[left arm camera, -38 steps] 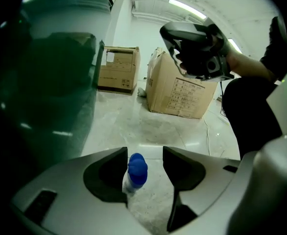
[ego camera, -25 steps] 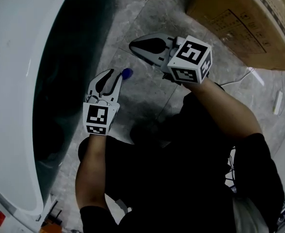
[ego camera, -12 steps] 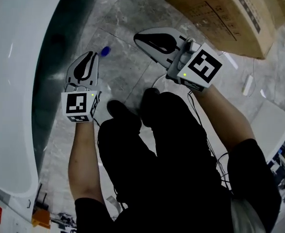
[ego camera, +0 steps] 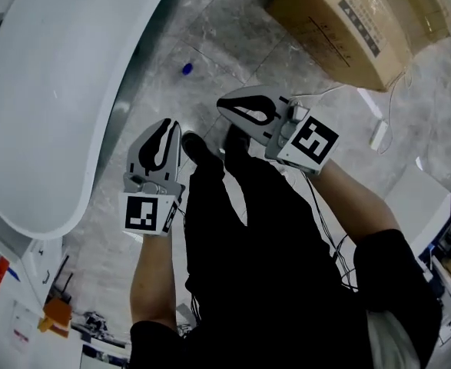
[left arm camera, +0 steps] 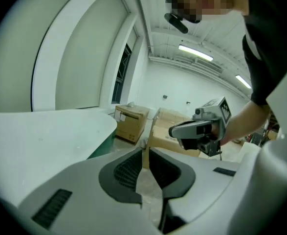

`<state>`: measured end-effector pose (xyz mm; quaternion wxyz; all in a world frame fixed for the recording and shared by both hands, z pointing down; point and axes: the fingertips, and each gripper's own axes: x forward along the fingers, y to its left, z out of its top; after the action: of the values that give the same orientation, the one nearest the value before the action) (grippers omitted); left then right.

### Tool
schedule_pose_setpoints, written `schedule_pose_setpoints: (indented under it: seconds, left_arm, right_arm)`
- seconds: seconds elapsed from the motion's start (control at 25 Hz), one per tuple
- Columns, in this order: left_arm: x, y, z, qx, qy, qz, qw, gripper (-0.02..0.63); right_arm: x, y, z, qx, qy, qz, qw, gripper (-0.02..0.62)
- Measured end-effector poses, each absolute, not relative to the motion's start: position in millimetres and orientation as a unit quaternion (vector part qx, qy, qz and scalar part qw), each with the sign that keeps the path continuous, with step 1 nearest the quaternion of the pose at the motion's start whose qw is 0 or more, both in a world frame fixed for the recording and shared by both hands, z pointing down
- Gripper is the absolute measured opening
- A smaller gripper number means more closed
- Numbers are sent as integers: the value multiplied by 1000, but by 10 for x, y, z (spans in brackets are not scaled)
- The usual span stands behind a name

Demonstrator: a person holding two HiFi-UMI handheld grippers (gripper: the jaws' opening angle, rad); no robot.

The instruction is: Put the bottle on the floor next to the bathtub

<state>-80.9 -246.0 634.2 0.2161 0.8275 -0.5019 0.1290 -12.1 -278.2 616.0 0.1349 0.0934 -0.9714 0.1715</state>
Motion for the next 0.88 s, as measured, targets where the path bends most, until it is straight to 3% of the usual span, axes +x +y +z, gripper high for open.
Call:
schedule_pose_setpoints:
  seconds: [0.36, 0.68, 0.88]
  left_arm:
    - [-767, -2122, 4798, 827, -516, 82, 210, 52]
    - [-821, -1938, 3882, 836, -522, 81, 150, 52]
    - [-849, -1856, 3451, 826, -531, 68, 178, 49]
  right_arm:
    - [-278, -2282, 4552, 61, -976, 184, 96, 28]
    - [-254, -1937, 3891, 68, -974, 182, 121, 28]
    - [-235, -1852, 3429, 81, -975, 165, 122, 28]
